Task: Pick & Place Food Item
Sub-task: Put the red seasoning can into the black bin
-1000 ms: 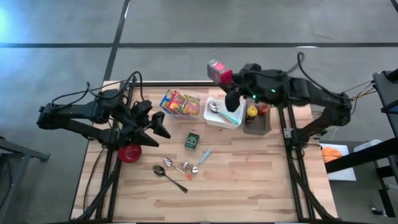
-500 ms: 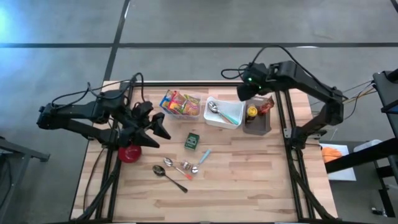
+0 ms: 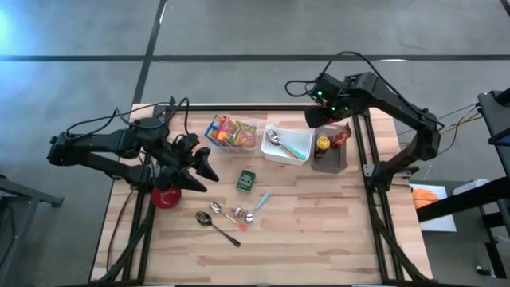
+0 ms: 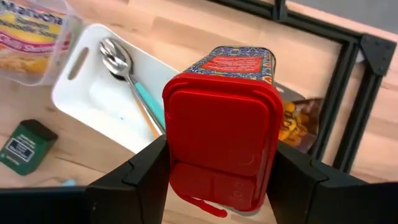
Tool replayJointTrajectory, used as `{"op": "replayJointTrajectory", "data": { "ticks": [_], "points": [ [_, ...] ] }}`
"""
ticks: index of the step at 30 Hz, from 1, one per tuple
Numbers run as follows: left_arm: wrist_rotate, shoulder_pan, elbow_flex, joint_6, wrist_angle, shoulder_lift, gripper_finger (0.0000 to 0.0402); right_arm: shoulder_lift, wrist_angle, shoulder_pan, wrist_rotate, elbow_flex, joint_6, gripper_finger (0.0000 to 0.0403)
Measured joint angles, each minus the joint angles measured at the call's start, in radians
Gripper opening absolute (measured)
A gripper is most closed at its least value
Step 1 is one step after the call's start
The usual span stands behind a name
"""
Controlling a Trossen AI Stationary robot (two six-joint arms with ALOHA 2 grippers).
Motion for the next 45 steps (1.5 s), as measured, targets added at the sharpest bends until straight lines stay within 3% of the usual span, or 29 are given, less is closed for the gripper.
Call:
{"op": "replayJointTrajectory", "data": {
  "ticks": [8,12,23,28,36,41,45],
  "points": [
    [0.000,0.000,0.000,0.000,-0.071,0.000,0.0299,-0.152,-0.002,-0.067,-0.054,-0.183,0.007,0.0202],
    [0.000,0.000,0.000,0.000,-0.109,0.000,0.0299,-0.261,-0.003,-0.067,-0.112,-0.302,0.003,0.0202],
    [0.000,0.000,0.000,0.000,-0.227,0.000,0.0299,-0.518,0.072,-0.067,-0.139,-0.627,0.122,0.0202],
    [0.000,0.000,0.000,0.000,-0.244,0.000,0.0299,-0.544,0.214,-0.066,-0.192,-0.732,0.126,0.0202],
    [0.000,0.000,0.000,-0.001,-0.244,0.000,0.0299,-0.523,0.232,-0.065,-0.211,-0.788,0.198,0.0202],
    [0.000,0.000,0.000,-0.099,-0.236,0.000,0.0299,-0.508,0.290,-0.049,-0.212,-0.814,0.224,0.0202],
    [-0.001,0.000,0.000,0.132,-0.236,0.000,0.0299,-0.484,0.329,-0.050,-0.210,-0.825,0.229,0.0202]
  ]
}}
